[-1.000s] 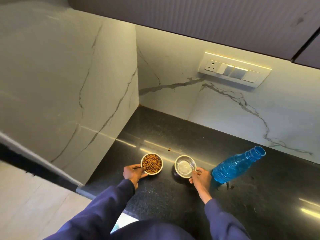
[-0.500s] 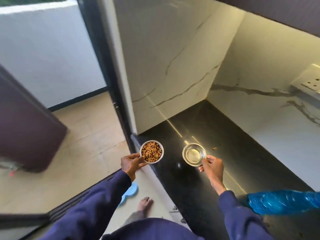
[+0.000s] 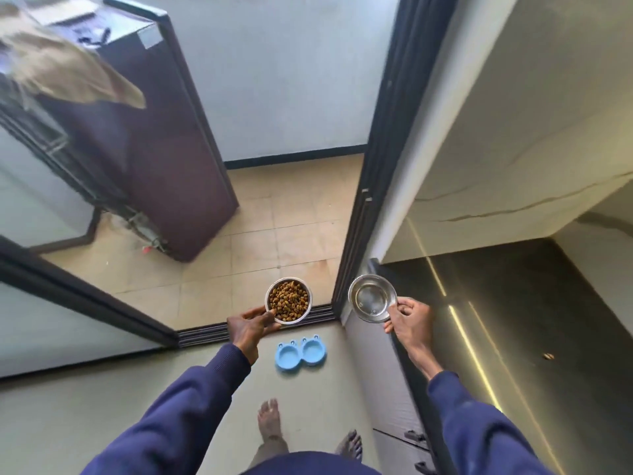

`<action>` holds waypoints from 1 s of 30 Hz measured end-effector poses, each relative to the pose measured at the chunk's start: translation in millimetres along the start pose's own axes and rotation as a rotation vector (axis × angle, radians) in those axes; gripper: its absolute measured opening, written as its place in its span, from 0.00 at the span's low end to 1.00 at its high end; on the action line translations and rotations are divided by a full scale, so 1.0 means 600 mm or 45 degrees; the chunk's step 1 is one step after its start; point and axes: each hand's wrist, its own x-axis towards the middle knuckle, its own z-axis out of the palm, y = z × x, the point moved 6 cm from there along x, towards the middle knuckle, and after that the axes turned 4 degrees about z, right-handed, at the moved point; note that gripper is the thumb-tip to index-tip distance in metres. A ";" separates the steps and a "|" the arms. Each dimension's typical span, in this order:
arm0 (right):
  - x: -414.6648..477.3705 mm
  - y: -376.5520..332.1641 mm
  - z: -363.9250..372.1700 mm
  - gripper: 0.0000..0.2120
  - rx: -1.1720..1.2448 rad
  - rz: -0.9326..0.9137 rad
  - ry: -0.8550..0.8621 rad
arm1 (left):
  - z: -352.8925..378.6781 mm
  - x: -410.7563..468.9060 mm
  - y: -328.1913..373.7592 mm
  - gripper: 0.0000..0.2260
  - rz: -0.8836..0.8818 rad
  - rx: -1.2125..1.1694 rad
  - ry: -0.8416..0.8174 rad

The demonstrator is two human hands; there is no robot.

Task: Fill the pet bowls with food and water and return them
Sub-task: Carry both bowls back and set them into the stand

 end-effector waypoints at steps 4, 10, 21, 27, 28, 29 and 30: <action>0.009 -0.024 0.107 0.07 -0.029 -0.022 -0.080 | -0.063 0.057 0.027 0.17 0.005 0.024 0.030; 0.043 -0.021 0.252 0.07 -0.074 -0.075 -0.152 | -0.135 0.159 0.028 0.11 -0.014 0.109 0.097; 0.191 0.234 0.484 0.06 -0.179 0.050 -0.180 | -0.176 0.392 -0.218 0.09 -0.156 0.049 0.324; 0.265 0.487 0.611 0.05 -0.276 0.075 -0.248 | -0.181 0.547 -0.451 0.10 -0.249 0.059 0.441; 0.271 0.533 0.631 0.06 -0.292 0.088 -0.280 | -0.185 0.566 -0.489 0.10 -0.264 0.055 0.470; 0.277 0.577 0.650 0.06 -0.313 0.099 -0.310 | -0.190 0.584 -0.527 0.11 -0.281 0.059 0.490; 0.282 0.613 0.665 0.07 -0.325 0.110 -0.334 | -0.193 0.600 -0.557 0.11 -0.297 0.056 0.502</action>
